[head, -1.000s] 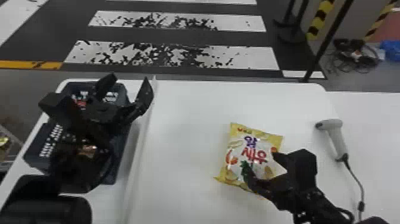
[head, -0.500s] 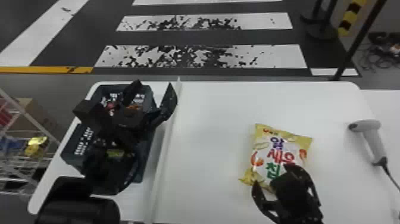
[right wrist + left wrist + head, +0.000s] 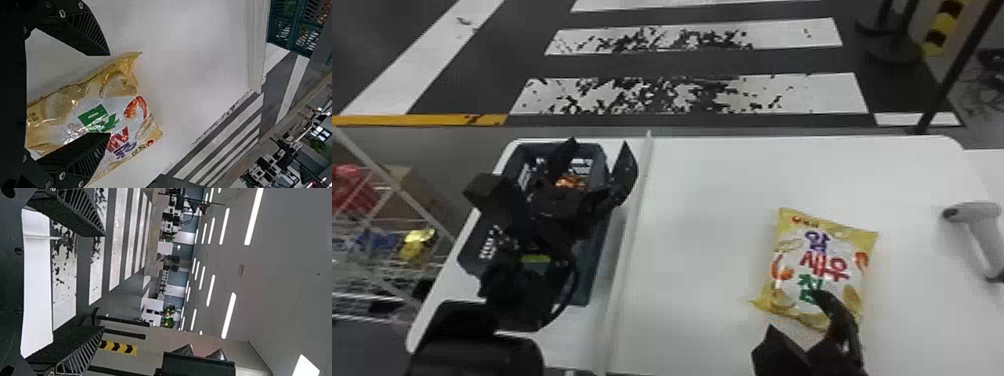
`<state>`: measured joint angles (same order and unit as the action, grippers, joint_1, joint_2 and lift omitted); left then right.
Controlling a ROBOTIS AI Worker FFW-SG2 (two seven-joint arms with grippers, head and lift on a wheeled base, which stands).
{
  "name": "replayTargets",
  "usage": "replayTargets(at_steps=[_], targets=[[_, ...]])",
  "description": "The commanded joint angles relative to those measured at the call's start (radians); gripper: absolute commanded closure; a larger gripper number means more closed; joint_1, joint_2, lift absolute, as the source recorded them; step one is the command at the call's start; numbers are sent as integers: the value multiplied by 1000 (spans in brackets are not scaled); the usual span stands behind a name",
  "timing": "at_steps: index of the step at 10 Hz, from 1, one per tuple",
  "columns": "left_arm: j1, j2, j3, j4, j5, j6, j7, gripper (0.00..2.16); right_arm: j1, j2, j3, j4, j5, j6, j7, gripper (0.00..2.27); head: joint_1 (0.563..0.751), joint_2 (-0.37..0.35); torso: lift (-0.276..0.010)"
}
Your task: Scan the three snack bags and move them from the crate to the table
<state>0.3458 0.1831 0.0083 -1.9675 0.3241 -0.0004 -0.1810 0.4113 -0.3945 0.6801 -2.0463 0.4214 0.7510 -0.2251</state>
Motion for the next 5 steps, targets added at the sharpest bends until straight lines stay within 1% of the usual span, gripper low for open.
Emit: replayTargets(at_steps=[1,4,5], targets=[[4,3,1,-4,4,6,-2,29,-39,0,42,41,26,28,-8,167,695,158,-62],[16,7,6,-7,7,6,0,29,-151,8,127,164,76,110,-95,167,695,152,-62],[18,7,6,-7,12,6,0,29,-172,14,133,187,79,163,-97,232,695,143,-62]])
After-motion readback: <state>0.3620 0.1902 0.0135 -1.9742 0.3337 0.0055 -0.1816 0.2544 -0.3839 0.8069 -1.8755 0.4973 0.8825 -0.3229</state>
